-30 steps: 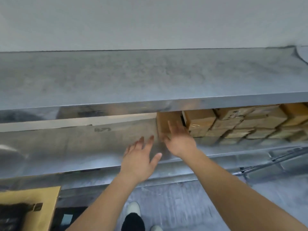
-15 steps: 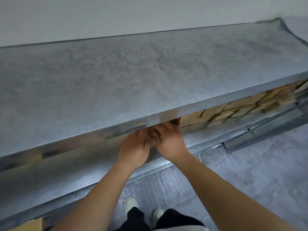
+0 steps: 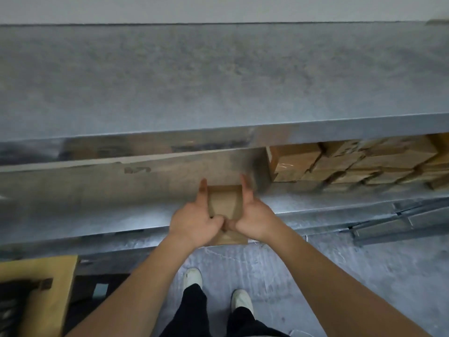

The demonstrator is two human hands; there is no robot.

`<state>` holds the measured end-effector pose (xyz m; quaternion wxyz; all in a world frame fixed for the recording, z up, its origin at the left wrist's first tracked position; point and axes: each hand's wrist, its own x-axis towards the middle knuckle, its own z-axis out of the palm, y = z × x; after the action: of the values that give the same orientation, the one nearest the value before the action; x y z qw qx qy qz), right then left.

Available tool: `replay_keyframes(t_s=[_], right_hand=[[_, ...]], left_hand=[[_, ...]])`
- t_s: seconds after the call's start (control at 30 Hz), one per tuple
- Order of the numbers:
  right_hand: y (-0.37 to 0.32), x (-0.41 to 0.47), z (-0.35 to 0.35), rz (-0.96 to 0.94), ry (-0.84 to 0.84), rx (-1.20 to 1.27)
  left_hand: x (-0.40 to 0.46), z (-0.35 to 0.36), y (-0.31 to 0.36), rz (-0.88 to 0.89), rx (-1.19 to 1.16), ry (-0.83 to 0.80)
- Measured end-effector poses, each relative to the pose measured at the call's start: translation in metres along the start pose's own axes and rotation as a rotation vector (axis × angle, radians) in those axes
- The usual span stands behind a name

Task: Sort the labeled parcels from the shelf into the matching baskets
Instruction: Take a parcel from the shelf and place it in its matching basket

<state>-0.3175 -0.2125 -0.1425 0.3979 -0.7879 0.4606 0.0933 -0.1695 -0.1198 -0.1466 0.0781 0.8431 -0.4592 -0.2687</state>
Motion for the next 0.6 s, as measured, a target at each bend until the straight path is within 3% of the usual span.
replay_keyframes(t_s=[0.2, 0.4, 0.6], right_hand=[[0.020, -0.028, 0.009, -0.206, -0.010, 0.042], [0.019, -0.069, 0.021, -0.456, 0.222, 0.107], [-0.011, -0.105, 0.026, -0.533, 0.020, 0.123]], left_hand=[[-0.057, 0.019, 0.012, -0.054, -0.164, 0.194], [-0.125, 0.013, 0.027, -0.102, -0.129, 0.423], [-0.180, 0.000, 0.009, -0.246, -0.173, 0.481]])
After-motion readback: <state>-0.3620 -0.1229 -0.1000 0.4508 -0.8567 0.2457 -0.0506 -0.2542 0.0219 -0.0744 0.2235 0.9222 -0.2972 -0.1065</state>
